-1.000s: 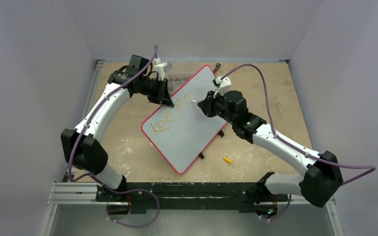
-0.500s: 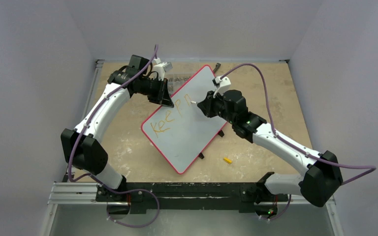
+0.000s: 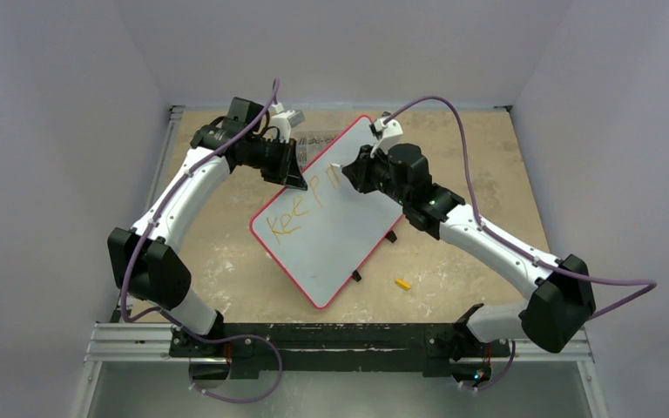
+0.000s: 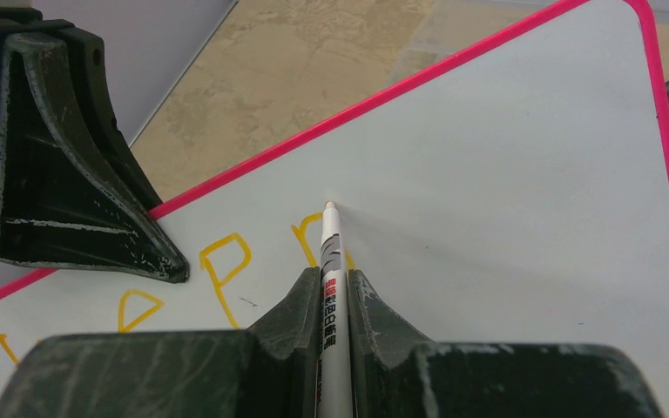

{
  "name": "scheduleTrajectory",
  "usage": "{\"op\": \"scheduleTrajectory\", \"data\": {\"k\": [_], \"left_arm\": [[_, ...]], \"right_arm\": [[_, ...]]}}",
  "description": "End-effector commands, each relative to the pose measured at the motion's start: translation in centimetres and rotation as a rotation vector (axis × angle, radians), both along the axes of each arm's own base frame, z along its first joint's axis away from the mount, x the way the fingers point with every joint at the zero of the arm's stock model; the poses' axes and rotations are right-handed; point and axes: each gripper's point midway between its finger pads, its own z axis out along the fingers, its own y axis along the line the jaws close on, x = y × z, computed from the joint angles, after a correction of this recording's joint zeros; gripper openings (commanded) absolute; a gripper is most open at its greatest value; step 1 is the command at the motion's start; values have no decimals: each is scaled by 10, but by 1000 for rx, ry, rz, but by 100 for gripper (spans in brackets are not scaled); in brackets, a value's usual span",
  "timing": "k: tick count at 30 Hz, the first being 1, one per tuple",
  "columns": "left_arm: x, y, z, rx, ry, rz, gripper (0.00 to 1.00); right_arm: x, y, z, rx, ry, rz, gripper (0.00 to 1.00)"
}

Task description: Write a sentence on the whiteboard

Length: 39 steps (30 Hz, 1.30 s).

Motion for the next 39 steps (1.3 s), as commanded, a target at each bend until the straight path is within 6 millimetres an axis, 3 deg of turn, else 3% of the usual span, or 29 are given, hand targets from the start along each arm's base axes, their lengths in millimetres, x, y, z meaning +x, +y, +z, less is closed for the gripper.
{"op": "scheduleTrajectory", "data": {"k": [1,11,24,29,39], "left_arm": [[12,19,0,108,-107,38,0],[12,20,0,112,-108,41,0],[12,20,1,111,-113,36,0],[13,21,-1,121,-129,16,0],[13,6,-7,70,-71,-62,0]], "right_arm": [[7,-8,0,-14,-5,-46,0],[-8,-16,-24,-17,47,-43,0],[-28,-28,-38,-30,79,-26,0],[-31,-31,-23,-9,53,-31,0],[-37,-45,46,80,-101,-55,0]]}}
